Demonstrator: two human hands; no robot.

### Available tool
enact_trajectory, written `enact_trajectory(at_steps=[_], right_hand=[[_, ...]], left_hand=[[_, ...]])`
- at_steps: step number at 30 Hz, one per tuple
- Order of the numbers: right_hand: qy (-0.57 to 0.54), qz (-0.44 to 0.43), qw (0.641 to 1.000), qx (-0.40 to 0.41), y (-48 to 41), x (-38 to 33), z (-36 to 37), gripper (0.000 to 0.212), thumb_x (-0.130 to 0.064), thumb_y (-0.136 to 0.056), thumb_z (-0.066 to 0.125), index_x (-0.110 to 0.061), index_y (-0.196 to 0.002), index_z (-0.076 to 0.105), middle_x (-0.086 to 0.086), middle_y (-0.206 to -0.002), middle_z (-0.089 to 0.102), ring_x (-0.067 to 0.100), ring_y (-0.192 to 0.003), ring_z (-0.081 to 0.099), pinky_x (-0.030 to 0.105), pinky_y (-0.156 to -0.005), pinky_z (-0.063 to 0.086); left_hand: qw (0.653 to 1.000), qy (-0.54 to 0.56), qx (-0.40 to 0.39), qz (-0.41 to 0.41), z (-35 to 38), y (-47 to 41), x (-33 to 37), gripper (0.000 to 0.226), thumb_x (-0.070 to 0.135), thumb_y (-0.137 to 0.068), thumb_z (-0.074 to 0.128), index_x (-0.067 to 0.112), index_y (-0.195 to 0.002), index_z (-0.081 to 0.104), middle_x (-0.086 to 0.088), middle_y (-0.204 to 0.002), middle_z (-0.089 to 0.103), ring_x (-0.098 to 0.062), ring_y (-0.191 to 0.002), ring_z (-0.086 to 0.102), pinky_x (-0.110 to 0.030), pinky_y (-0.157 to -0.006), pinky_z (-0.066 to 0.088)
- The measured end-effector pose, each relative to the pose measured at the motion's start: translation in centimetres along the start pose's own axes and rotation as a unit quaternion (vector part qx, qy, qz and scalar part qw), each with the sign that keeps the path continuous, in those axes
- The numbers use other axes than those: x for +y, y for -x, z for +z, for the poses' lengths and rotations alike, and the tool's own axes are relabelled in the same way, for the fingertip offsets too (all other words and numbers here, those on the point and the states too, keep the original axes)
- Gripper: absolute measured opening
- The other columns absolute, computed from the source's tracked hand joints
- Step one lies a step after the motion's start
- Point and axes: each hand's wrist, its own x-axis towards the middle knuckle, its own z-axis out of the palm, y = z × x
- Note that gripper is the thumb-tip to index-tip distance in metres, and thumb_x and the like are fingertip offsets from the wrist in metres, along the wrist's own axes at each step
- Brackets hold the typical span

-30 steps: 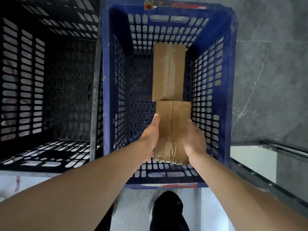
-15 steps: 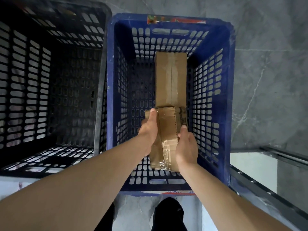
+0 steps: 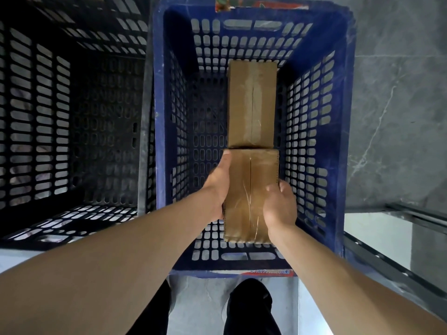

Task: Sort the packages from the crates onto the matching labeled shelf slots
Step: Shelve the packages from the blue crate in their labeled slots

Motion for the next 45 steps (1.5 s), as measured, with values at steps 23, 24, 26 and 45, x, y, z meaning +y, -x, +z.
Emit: enact_trajectory(at_steps=[23,24,26,45], right_hand=[[-0.173,-0.052,0.982,0.061,7.9,-9.8,-5.3,0.046,-0.038,-0.106,0.050,-0.011,-0.069,0.055,0.002,-0.069,0.053,0.022,-0.068,0.048,0.034,-0.070,0.041],[-0.155,-0.077,0.984,0.046,7.4,-9.8,-5.4,0.038,-0.029,-0.107,0.049,-0.009,-0.076,0.057,0.004,-0.070,0.050,0.024,-0.070,0.045,0.023,-0.066,0.041],[-0.178,-0.077,0.980,0.040,6.5,-9.9,-5.4,0.028,-0.009,-0.104,0.045,-0.005,-0.080,0.058,0.015,-0.071,0.047,0.022,-0.073,0.040,0.011,-0.055,0.035],[-0.242,-0.037,0.965,-0.097,6.1,-11.0,-5.4,0.052,-0.051,-0.106,0.040,-0.013,-0.081,0.066,0.001,-0.089,0.072,0.015,-0.084,0.062,0.045,-0.092,0.041]], left_hand=[[0.978,0.162,0.118,0.049,-1.9,11.0,4.2,0.104,0.095,-0.047,0.044,0.036,-0.131,0.058,0.001,-0.127,0.065,-0.031,-0.119,0.060,-0.054,-0.106,0.043],[0.979,0.162,0.107,0.058,-1.9,10.8,4.5,0.093,0.089,-0.052,0.048,0.035,-0.126,0.062,0.000,-0.124,0.067,-0.031,-0.118,0.061,-0.054,-0.105,0.043],[0.981,0.145,0.084,0.096,-1.8,10.4,5.1,0.073,0.073,-0.055,0.052,0.032,-0.112,0.070,-0.003,-0.116,0.072,-0.031,-0.112,0.065,-0.054,-0.102,0.047],[0.983,0.079,0.055,0.156,-2.5,9.7,7.4,0.052,0.064,-0.095,0.039,0.024,-0.119,0.064,-0.002,-0.111,0.073,-0.028,-0.106,0.066,-0.048,-0.103,0.041]])
